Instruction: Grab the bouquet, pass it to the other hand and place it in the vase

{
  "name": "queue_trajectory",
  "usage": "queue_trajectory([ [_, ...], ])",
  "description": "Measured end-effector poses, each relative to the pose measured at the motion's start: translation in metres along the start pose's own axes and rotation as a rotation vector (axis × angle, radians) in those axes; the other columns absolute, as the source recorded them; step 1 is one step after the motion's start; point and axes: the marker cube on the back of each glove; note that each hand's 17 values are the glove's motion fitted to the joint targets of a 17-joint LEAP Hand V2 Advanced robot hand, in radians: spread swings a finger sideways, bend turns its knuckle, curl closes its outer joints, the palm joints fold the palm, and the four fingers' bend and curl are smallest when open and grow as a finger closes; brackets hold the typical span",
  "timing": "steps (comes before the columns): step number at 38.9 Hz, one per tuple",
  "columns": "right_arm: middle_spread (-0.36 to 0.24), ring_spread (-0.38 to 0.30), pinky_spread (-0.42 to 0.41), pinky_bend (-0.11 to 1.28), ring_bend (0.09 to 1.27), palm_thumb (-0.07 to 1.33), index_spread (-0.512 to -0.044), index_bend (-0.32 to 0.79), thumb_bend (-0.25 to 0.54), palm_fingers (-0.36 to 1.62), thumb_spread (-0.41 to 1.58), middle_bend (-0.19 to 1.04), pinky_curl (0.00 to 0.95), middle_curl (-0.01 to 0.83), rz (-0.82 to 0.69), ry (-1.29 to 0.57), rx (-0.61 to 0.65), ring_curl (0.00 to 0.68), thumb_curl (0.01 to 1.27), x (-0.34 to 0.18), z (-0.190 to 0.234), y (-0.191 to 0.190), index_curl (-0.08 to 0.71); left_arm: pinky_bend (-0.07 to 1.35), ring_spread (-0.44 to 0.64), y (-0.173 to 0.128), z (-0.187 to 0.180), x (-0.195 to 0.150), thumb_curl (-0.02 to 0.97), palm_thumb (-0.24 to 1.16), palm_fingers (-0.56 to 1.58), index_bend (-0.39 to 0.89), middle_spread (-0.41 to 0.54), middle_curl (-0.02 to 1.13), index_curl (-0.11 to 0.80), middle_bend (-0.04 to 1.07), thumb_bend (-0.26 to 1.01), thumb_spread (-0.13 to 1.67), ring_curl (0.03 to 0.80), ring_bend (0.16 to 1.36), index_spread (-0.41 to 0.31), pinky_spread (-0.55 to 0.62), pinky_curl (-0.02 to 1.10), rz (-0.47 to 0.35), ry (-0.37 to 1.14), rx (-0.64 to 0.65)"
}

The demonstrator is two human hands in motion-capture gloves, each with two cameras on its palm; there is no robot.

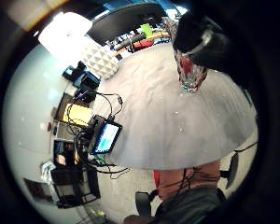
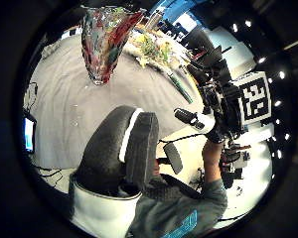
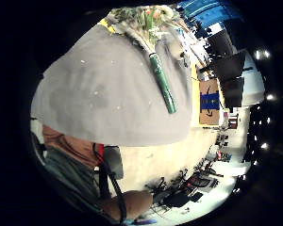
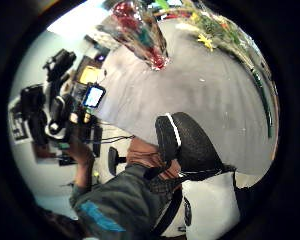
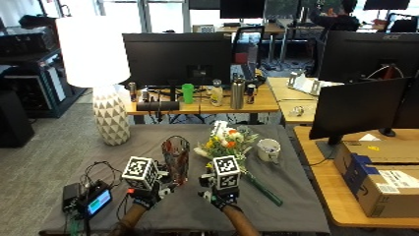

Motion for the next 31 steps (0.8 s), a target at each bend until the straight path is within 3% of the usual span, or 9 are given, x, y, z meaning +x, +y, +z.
queue_trajectory([
  [5,0.061,0.133,0.209,0.49,0.25,0.43,-0.254,0.14,0.256,0.25,0.69,0.2,0.173,0.087,0.024,0.026,0.01,0.078,0.12,0.015,0.002,0.003,0.089,0.37,0.1,0.006,-0.004,0.005,0.058,0.11,0.54,0.12,0.02,0.15,0.078,0.26,0.04,0.66,0.177,0.51,-0.047,0.22,0.15,-0.011,0.002,-0.018],
  [11,0.075,0.172,0.26,0.51,0.26,0.45,-0.315,0.14,0.228,0.22,0.91,0.2,0.225,0.139,0.077,0.047,0.005,0.114,0.16,0.042,0.003,0.008,0.129,0.38,0.13,0.006,0.0,0.005,0.098,0.11,0.51,0.13,0.025,0.21,0.122,0.26,0.02,0.86,0.224,0.53,-0.058,0.27,0.21,-0.012,0.006,-0.012],
  [31,0.089,0.222,0.309,0.58,0.31,0.5,-0.364,0.1,0.101,0.11,1.1,0.2,0.316,0.243,0.304,-0.052,0.007,0.187,0.25,0.165,0.057,-0.016,0.172,0.37,0.15,0.003,0.014,0.01,0.186,0.11,0.47,0.12,0.029,0.31,0.197,0.24,-0.02,1.06,0.273,0.55,-0.066,0.32,0.29,-0.024,0.028,-0.008],
])
